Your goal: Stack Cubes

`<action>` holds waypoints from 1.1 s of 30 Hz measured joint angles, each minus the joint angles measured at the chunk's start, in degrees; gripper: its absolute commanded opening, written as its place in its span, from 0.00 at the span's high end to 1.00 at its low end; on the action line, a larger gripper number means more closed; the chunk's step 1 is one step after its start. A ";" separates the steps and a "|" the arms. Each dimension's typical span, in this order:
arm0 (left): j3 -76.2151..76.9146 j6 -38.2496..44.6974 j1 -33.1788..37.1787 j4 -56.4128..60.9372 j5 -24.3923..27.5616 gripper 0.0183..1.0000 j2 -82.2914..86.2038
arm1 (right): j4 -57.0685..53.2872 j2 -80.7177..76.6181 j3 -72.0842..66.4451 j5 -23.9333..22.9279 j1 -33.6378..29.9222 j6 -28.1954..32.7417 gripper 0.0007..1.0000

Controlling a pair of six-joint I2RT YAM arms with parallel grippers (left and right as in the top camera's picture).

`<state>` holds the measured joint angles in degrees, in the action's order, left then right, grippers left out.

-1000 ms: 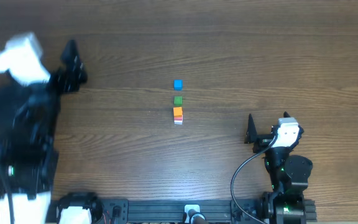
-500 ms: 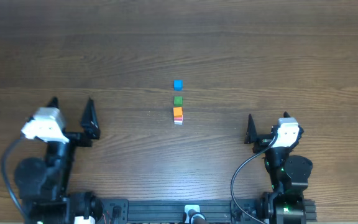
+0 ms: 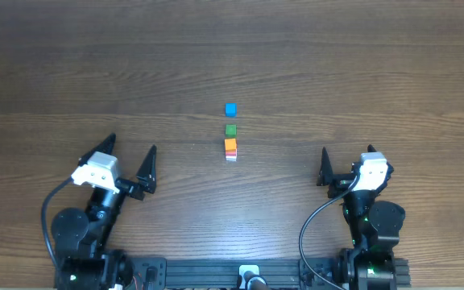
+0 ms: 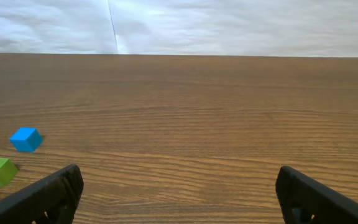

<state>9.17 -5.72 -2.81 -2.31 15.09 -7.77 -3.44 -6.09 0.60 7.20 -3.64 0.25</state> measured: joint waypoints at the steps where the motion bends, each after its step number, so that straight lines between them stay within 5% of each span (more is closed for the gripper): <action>1: -0.59 0.17 -0.04 0.09 0.07 0.10 0.31 | 0.00 0.00 0.00 0.02 0.00 0.00 0.01; 21: -8.48 1.66 2.43 1.60 0.13 0.11 7.06 | 0.00 0.00 0.00 0.02 0.00 -0.02 0.01; 23: -8.57 1.70 2.43 -0.68 0.15 0.00 7.02 | 0.00 0.00 0.00 0.00 0.00 -0.02 0.01; 33: -8.57 1.86 2.43 -0.61 0.15 0.00 7.15 | 0.00 0.00 0.00 0.02 0.00 0.00 0.01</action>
<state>0.60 -3.86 -0.38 -2.92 15.25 -0.62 -3.44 -6.09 0.60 7.22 -3.64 0.25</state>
